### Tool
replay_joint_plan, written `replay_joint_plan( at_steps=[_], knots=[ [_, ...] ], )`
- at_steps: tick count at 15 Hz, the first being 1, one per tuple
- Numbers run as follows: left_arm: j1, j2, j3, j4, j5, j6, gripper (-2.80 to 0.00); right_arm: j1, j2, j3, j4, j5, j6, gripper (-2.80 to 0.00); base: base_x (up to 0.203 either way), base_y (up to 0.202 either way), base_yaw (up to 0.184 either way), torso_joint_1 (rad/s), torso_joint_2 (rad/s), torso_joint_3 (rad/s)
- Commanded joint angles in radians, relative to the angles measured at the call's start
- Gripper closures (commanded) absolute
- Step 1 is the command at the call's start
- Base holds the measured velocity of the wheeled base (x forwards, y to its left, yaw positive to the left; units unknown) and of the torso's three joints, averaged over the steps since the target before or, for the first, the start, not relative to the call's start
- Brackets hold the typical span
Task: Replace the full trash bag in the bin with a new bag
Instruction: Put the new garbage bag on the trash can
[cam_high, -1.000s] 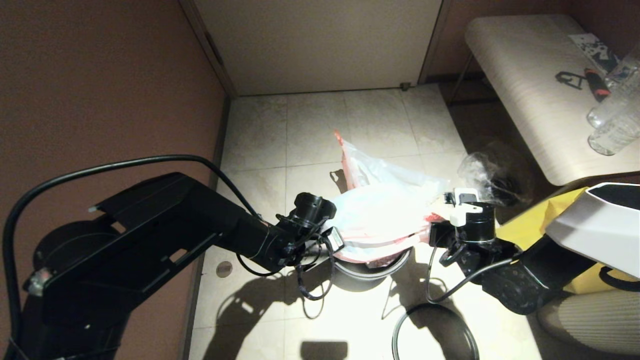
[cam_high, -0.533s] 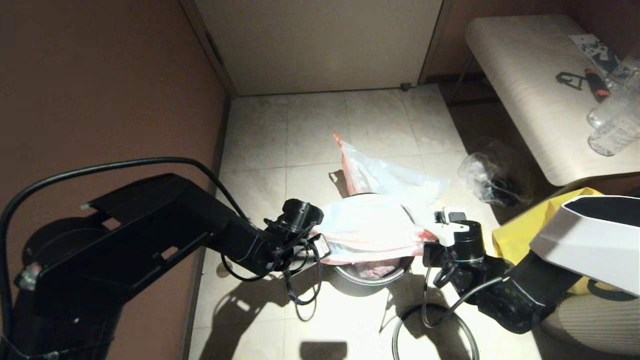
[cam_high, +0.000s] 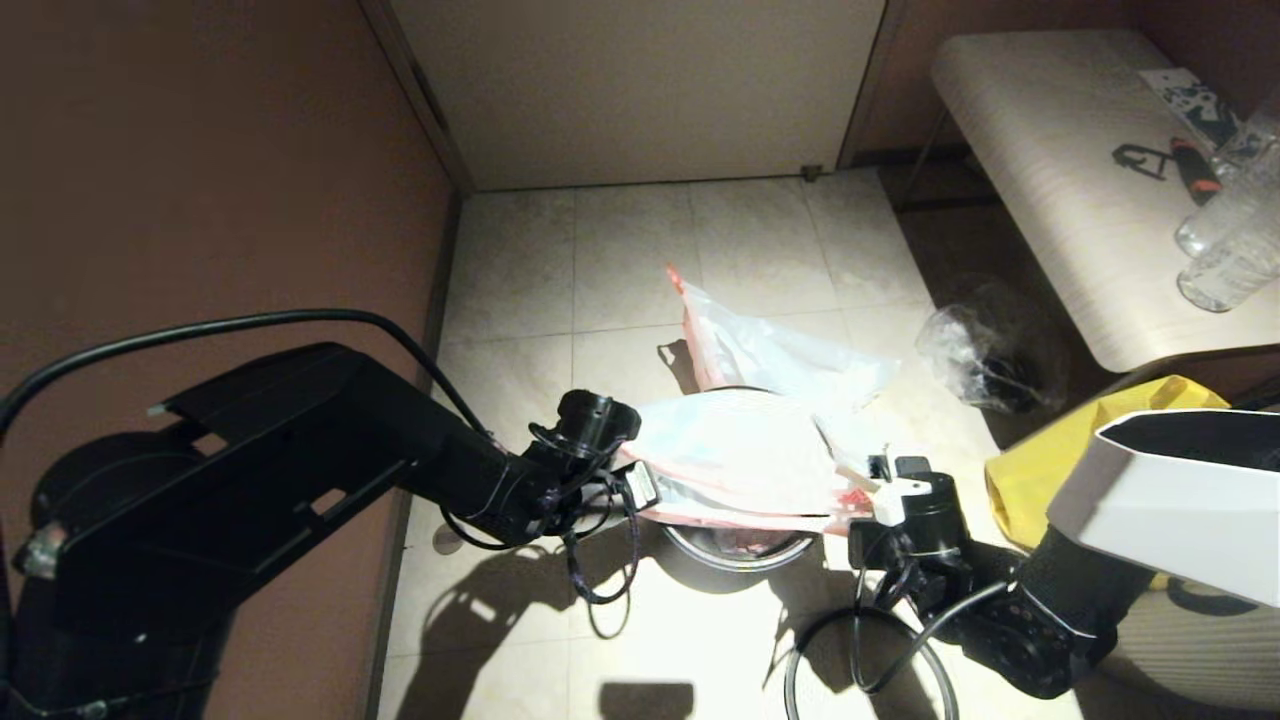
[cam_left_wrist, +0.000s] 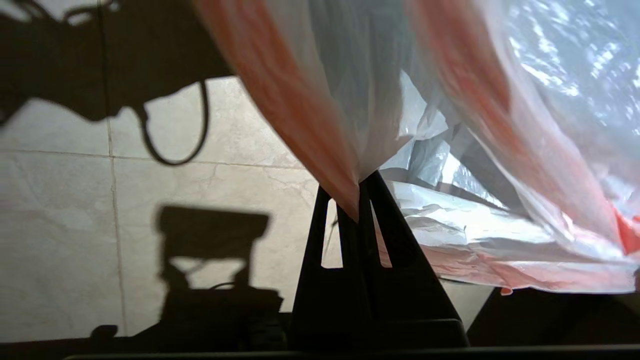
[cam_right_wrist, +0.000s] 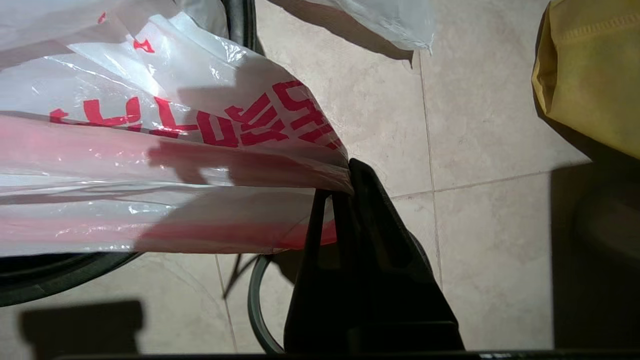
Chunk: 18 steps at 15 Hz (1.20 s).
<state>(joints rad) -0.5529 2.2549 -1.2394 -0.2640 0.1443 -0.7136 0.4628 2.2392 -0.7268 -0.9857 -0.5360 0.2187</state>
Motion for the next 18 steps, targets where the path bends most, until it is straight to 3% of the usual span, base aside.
replay_joint_plan(
  at_steps=[1,6,12,15,18],
  knots=[
    [-0.028,0.012,0.034,-0.003,0.000,0.011,0.00,0.001,0.036,0.001,-0.005,-0.002,0.001,0.00,0.000,0.000,0.000,0.000,0.00,0.000],
    [-0.050,0.043,0.062,-0.006,-0.003,0.043,0.00,0.000,0.099,-0.002,-0.007,0.001,0.001,0.00,0.000,0.000,0.000,0.000,0.00,0.000],
    [-0.058,0.106,0.057,-0.004,0.002,0.121,0.00,-0.009,0.177,-0.102,-0.002,0.001,-0.043,0.00,0.000,0.000,0.000,0.000,0.00,0.000],
    [-0.057,0.140,0.005,0.006,0.043,0.132,0.00,-0.036,0.204,-0.170,0.000,0.001,-0.090,0.00,0.000,0.000,0.000,0.000,0.00,0.000],
    [-0.058,0.187,-0.074,0.034,0.133,0.133,0.00,-0.061,0.226,-0.243,0.015,0.001,-0.143,0.00,0.000,0.000,0.000,0.000,0.00,0.000]
  ],
)
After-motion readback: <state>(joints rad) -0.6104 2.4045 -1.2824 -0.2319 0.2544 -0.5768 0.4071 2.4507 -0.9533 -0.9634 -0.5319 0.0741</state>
